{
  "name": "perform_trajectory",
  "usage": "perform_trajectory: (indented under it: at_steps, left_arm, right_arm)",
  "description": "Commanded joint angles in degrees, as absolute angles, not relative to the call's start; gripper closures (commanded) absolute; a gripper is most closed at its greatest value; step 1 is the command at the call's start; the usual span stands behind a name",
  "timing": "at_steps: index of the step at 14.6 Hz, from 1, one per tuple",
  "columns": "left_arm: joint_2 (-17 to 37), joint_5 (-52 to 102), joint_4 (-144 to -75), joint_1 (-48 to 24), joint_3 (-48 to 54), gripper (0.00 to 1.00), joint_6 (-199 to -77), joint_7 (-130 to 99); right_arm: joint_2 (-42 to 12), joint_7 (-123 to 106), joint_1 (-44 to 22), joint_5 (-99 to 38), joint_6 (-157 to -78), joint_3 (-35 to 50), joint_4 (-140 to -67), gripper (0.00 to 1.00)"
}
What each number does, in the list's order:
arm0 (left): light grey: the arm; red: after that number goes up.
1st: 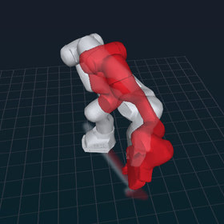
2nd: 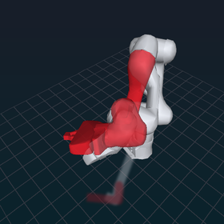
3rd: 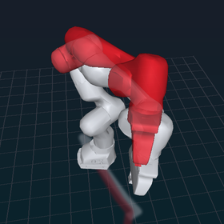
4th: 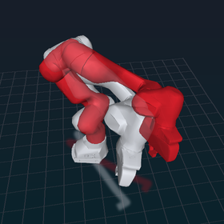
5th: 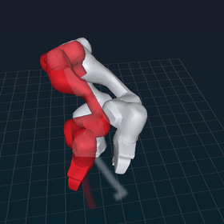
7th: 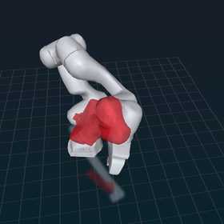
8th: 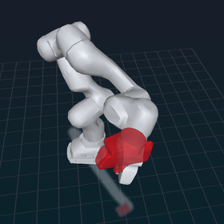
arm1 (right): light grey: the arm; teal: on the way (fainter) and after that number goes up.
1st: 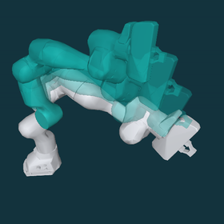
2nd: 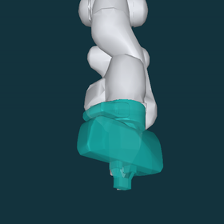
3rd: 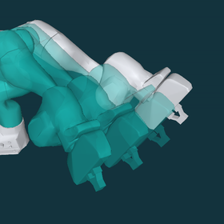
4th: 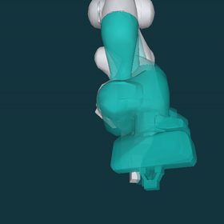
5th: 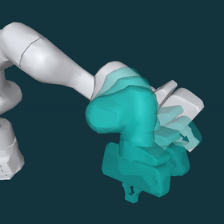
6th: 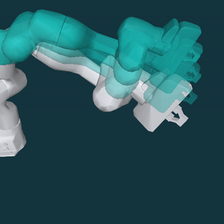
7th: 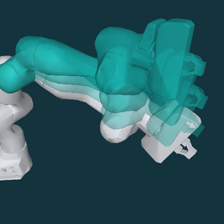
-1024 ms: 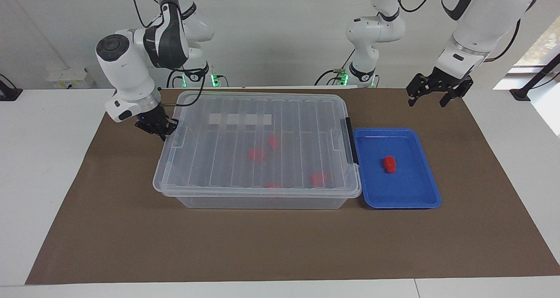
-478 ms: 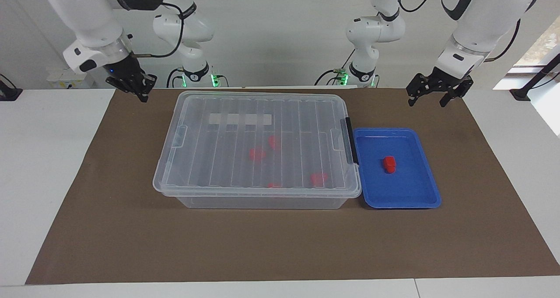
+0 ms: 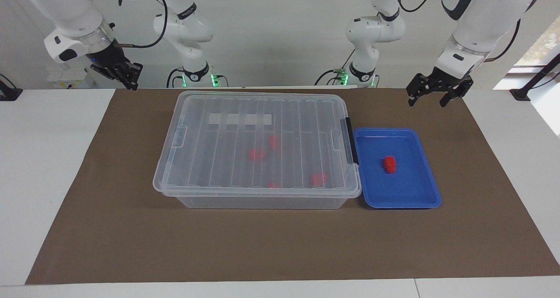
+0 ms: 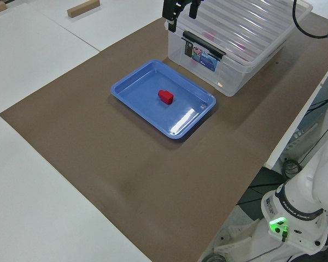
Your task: Place red block in blue tray from box
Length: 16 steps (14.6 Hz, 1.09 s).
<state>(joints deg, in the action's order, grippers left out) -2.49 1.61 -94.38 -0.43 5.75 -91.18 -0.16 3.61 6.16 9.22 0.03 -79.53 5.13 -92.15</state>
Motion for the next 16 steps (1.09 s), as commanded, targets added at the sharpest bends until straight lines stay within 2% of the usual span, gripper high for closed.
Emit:
perform_trajectory:
  at_steps: [1,16]
  left_arm:
    - [-3.7,1.7,-95.4,0.2,6.0,0.0,-90.9,0.4]
    - [-3.7,1.7,-95.4,0.2,5.9,0.0,-90.9,0.4]
  right_arm:
    - [5.1,4.8,9.4,-1.0,-84.9,5.6,-94.8,0.0]
    - [4.8,4.9,9.1,-1.1,-87.9,5.7,-94.9,0.0]
